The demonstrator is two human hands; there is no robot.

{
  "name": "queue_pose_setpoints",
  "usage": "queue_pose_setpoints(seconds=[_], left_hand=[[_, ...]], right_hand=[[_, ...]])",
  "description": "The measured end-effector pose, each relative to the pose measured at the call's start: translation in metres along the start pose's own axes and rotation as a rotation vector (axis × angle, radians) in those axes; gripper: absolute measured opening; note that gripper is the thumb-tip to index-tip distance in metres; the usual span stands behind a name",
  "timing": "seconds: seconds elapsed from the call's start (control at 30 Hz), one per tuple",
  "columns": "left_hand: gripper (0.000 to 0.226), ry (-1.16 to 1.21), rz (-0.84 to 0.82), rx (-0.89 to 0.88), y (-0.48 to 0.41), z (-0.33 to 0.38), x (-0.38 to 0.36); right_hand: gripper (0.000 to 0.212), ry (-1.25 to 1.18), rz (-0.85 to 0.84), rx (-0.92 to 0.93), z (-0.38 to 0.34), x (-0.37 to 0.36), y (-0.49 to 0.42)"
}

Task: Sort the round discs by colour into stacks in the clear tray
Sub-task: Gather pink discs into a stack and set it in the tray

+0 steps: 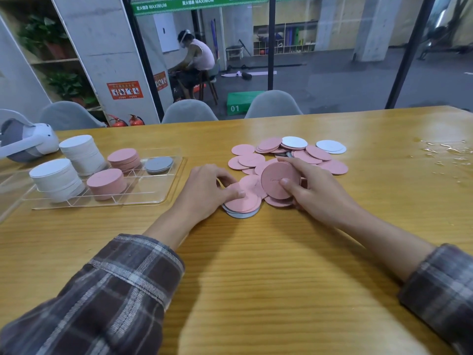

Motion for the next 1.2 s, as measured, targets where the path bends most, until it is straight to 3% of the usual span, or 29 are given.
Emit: queue_pose_setpoints(seconds=[0.33,0.5,0.7,0.9,1.2], left_hand=[[0.02,0.167,-0.028,-0.138,0.002,0.015,0.001],[0.03,0.31,-0.018,-0.184,0.003,0.02,-0.002],[0.043,0.3,0.014,-0.241,0.003,0.025,-0.007],[0.031,0.339,0.104,-0.195,0.005,0.029,-0.008],[0.016,0.256,0.11,-0.174,0.004,0.029,-0.008]], right_hand=[[0.046,-0.045,-0.027,0.021,0.0,-0.001,0.0],[0.048,-0.188,-0.072,0.054,0.0,-0.007,0.0],[0.052,-0.295,-0.142,0.057,0.0,-0.016,-0.003],[0.06,-0.244,-0.148,0.069,0.0,-0.016,-0.003],[0.049,-0.138,-0.093,0.075,-0.004,-0.012,-0.001]])
Point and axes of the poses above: each hand's wrist, its own y-axis away from the middle knuckle, its own x-axis out of the back of the hand, z = x × y, the point moved 6 cm from there along -y, towards the middle knuckle, and after that the axes turned 15 degrees about -z, right-handed, at the moved point
